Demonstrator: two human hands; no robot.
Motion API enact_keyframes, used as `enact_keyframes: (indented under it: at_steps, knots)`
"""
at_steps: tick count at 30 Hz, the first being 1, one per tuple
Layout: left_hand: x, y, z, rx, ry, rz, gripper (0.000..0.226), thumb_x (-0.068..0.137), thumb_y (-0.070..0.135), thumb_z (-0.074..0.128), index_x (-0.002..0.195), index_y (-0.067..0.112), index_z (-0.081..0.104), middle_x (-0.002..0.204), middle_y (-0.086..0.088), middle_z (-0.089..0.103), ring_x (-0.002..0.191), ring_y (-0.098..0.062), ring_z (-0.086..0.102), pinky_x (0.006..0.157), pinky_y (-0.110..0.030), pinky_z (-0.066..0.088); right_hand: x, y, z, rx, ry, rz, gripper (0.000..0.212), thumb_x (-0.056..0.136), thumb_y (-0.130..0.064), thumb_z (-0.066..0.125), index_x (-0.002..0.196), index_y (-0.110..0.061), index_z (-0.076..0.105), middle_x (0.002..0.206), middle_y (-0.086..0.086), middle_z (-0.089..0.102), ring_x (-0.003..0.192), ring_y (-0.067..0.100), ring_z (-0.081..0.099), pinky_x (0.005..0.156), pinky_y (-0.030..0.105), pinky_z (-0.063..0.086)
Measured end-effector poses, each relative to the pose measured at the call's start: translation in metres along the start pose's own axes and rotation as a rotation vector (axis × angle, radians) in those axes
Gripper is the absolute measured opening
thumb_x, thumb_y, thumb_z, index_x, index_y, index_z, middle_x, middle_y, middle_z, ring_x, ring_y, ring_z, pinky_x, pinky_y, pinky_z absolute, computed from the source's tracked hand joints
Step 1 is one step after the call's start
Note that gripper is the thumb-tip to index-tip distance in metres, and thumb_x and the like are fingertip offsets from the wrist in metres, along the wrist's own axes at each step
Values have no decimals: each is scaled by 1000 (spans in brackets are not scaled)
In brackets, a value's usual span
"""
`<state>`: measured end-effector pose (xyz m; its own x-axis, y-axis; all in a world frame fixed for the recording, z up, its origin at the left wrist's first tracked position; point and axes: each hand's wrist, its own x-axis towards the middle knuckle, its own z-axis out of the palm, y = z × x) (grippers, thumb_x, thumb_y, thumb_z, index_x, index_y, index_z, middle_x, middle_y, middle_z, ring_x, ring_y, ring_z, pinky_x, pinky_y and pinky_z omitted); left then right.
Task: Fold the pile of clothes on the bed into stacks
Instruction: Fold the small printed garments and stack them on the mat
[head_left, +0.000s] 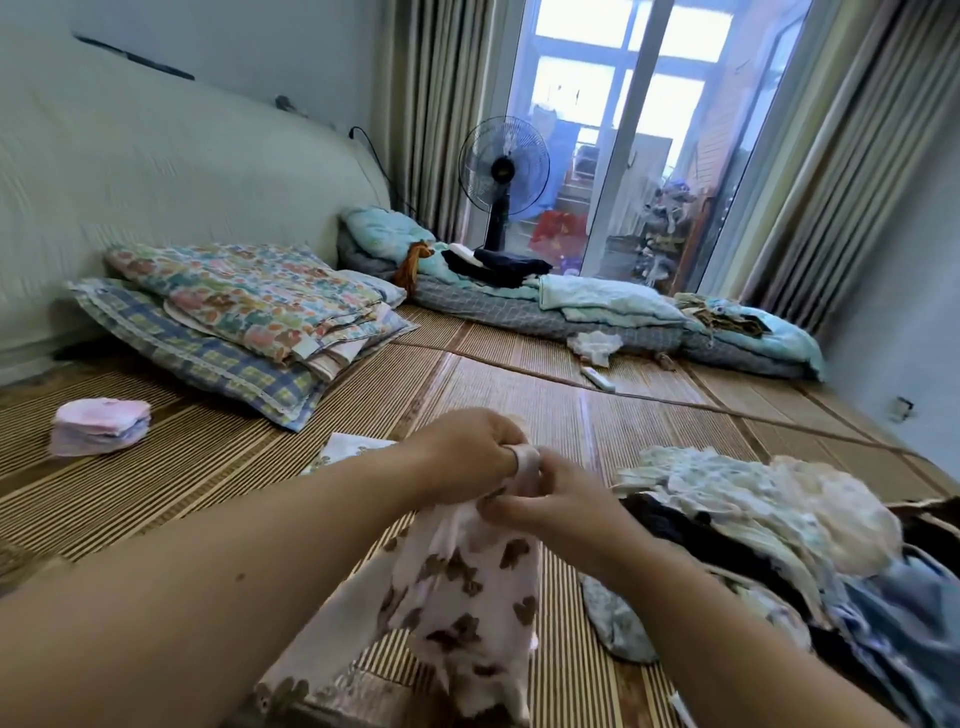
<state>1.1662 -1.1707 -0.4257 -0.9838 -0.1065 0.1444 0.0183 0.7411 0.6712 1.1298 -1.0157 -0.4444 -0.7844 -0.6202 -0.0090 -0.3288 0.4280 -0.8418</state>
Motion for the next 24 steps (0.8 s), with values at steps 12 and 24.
enact_keyframes:
  at_steps: [12, 24]
  knots:
    - [11, 17, -26, -659, -63, -350, 31, 90, 0, 41, 99, 16, 65, 101, -19, 61, 73, -24, 66, 57, -29, 53, -11, -16, 26, -154, 333, -254, 39, 65, -65, 60, 70, -26, 60, 64, -11, 63, 56, 2, 59, 48, 18, 43]
    - [1, 26, -43, -421, -396, 136, 25, 74, 8, 72, 99, 11, 66, 105, -5, 68, 101, -20, 65, 89, -33, 54, -1, -77, -79, 101, 121, -396, 11, 84, -27, 69, 75, -32, 69, 65, -7, 67, 60, 11, 65, 53, 22, 51]
